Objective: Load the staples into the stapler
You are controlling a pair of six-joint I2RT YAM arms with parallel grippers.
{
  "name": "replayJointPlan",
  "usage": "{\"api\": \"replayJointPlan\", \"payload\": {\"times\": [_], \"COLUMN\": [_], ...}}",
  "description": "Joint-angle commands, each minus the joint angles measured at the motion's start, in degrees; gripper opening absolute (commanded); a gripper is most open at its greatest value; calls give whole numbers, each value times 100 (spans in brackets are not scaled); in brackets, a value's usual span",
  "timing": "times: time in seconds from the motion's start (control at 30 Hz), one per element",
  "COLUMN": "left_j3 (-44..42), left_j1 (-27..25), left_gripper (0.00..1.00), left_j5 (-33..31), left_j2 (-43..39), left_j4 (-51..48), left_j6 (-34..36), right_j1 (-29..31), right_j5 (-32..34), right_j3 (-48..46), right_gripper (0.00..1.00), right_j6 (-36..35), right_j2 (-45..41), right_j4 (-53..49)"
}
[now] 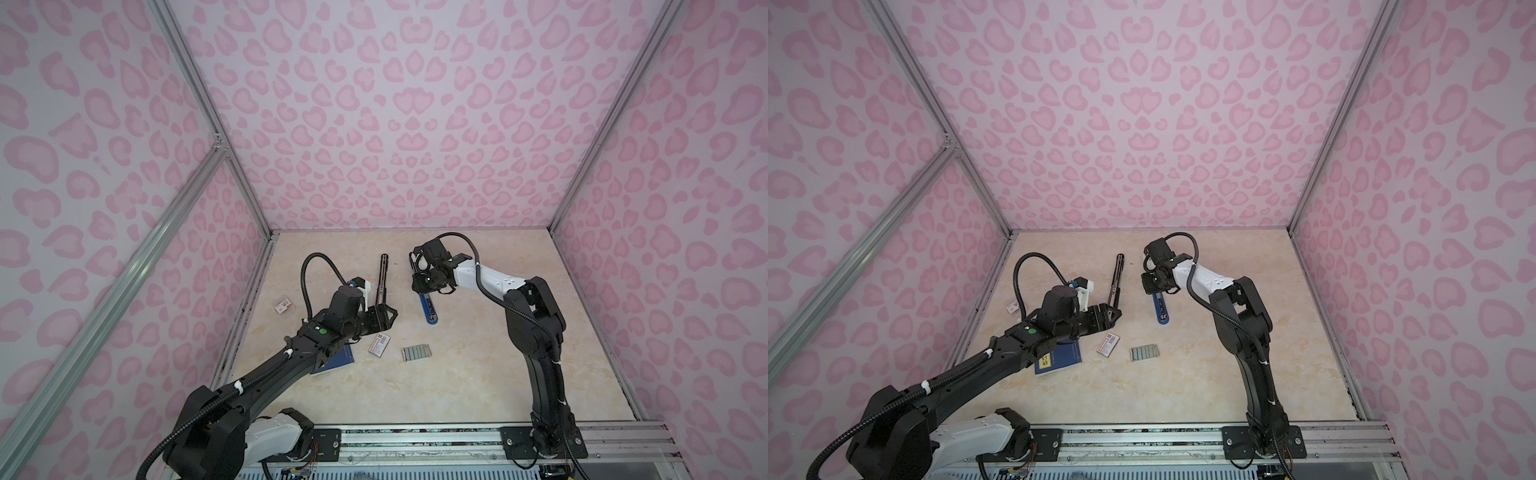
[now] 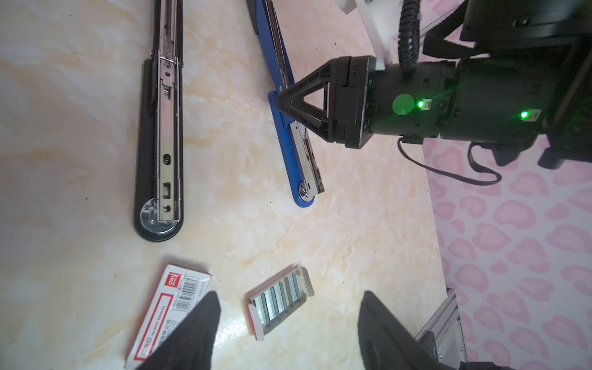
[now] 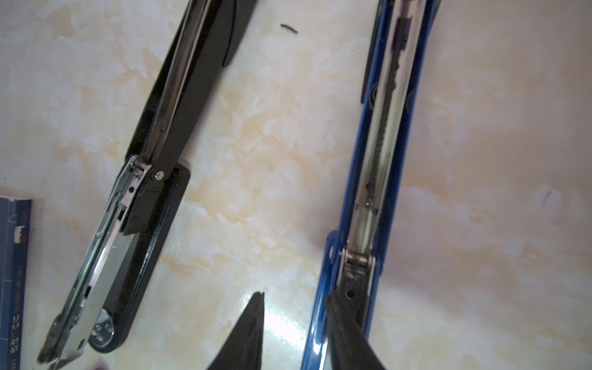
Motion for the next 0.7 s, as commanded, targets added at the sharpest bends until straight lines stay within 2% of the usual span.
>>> {"api": "replayJointPlan", "payload": {"times": [0.0,0.3,0.67], "left_j3": [-10,-17,-17], "left_j1": [4,13,13], "left_gripper": [71,71,71], "left_j5": [-7,-30,-27], "left_j2": [-2,-31,-33], "left_j4": [62,35,36], "left_j6": [1,-10,-28], "right_j1": [11,14,6], "right_j5": [95,251,202], "right_j3": [-76,-208,-61], "right_gripper": [35,36,36], "right_j6": [-14,23,36], "right_j2": [-25,-200,-25], "right_j4": [-27,138,61]}}
